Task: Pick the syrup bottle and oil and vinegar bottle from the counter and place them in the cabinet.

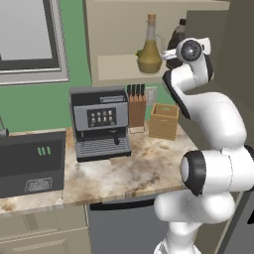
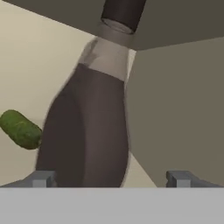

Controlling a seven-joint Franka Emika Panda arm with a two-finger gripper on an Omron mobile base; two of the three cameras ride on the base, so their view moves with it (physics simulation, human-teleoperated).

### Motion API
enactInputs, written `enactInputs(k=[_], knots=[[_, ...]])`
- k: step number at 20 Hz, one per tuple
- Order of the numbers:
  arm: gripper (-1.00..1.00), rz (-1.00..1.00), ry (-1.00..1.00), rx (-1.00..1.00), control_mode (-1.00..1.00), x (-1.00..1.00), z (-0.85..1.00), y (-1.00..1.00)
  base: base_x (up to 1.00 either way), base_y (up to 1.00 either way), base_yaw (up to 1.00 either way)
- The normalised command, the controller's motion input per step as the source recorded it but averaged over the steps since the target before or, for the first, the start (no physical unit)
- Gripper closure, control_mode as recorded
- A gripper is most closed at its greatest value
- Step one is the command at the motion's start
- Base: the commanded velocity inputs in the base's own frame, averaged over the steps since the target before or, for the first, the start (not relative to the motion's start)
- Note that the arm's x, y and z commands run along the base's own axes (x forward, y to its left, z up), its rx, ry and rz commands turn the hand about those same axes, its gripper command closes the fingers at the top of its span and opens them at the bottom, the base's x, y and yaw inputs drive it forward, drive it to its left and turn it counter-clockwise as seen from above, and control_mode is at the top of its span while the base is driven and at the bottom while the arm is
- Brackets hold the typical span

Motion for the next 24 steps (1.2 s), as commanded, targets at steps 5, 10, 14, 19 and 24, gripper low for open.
enactInputs(k=[5,10,14,19,24], knots=[[-1.0,0.05,0.0,0.0,-1.0,0.24,0.0,0.0,0.0,0.0,0.0],[-1.0,0.06,0.0,0.0,-1.0,0.34,0.0,0.0,0.0,0.0,0.0],[-1.0,0.07,-0.05,0.0,-1.0,0.03,0.0,0.0,0.0,0.0,0.0],[-1.0,0.08,-0.08,0.0,-1.0,-0.14,0.0,0.06,0.0,0.0,0.0],[-1.0,0.09,-0.11,0.0,-1.0,-0.47,0.01,0.08,0.0,0.0,0.0]])
